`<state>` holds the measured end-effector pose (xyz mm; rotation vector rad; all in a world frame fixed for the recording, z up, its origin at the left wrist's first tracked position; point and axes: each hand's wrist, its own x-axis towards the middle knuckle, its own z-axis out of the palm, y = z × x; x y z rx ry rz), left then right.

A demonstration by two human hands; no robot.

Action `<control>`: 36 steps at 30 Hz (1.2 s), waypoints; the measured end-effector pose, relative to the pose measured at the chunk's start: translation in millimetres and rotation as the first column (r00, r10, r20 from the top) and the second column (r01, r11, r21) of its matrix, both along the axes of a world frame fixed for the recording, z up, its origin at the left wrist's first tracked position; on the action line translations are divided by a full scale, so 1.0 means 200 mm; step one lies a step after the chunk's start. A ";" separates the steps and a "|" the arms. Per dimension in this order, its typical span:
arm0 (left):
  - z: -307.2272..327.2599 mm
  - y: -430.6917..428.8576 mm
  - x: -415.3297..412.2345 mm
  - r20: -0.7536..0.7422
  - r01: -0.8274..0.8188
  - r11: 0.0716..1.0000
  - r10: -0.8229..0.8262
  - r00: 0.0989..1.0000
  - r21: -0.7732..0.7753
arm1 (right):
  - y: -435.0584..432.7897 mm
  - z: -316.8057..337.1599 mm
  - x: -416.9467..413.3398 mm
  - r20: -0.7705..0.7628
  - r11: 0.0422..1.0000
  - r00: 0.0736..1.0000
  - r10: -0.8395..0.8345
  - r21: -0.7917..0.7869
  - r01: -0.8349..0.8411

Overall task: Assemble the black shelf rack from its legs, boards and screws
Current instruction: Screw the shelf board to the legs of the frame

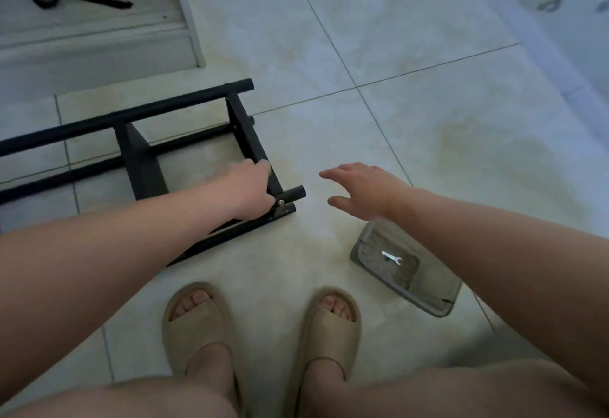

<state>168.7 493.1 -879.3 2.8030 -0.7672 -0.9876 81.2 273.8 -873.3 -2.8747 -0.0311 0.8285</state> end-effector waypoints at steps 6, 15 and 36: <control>0.15 -0.35 -0.29 0.024 0.471 0.882 -0.471 0.882 0.004 | -0.31 0.05 -0.42 -0.057 0.971 0.970 -0.238 0.002 0.239; -0.29 -0.72 -0.52 0.178 0.890 0.455 -0.879 0.443 0.033 | -0.68 -0.47 -0.79 -0.217 0.906 0.881 -0.420 -0.044 0.421; -0.64 -0.71 -0.55 0.247 0.894 0.400 -0.862 0.442 -0.202 | -0.58 -1.00 -0.79 -0.063 0.876 0.885 -0.461 0.125 0.465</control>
